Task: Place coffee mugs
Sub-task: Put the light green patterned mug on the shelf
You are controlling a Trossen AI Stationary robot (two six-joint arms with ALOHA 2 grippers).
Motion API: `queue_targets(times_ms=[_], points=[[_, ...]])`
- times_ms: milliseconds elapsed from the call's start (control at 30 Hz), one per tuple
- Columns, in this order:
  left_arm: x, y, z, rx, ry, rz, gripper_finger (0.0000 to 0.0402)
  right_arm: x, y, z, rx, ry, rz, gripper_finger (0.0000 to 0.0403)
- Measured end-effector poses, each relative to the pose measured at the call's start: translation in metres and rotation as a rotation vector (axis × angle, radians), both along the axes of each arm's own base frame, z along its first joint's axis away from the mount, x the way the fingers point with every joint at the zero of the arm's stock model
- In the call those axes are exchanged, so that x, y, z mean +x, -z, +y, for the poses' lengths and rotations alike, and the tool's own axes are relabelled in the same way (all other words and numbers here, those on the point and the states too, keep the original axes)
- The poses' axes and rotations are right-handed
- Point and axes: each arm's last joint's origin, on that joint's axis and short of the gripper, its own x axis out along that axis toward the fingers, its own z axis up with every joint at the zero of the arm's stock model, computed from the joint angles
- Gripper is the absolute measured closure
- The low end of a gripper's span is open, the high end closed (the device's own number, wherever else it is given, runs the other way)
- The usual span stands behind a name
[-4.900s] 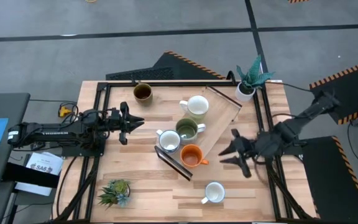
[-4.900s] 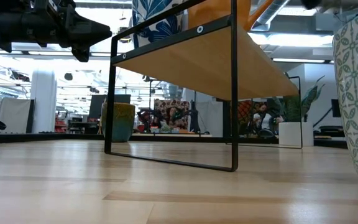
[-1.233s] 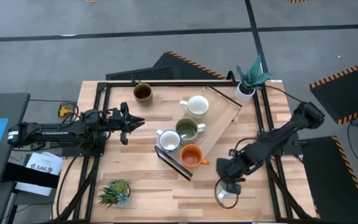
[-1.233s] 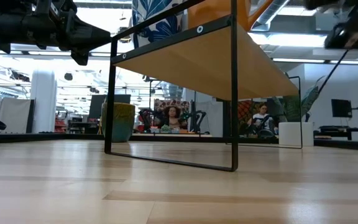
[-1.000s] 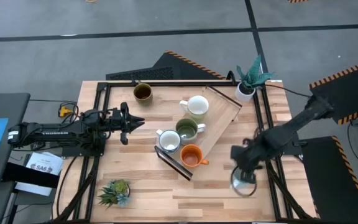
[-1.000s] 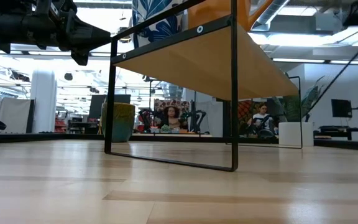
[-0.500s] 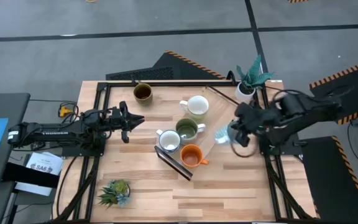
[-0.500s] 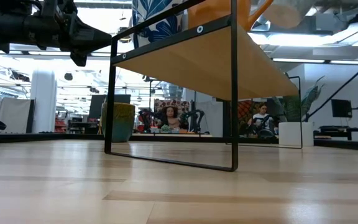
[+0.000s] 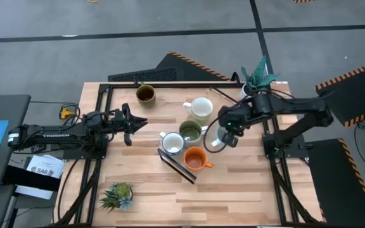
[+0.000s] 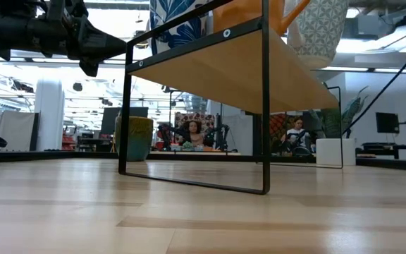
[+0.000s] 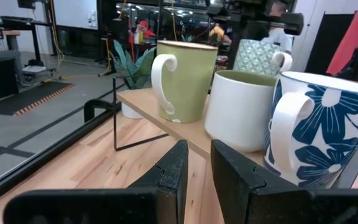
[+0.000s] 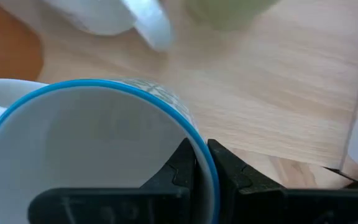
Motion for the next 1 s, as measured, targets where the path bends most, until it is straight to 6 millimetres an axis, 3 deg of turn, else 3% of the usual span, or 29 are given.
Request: queue_targets(times_ms=[367,1000], points=[[0.000,0.000,0.000,-0.012,-0.012,0.001,0.0346,0.029,0.018,0.011,0.025,-0.043,0.012,0.0357],[0.000,0.000,0.000,-0.014,-0.013,0.000,0.0346,0.036,0.016,0.009,0.054,-0.037,-0.067,0.0323]])
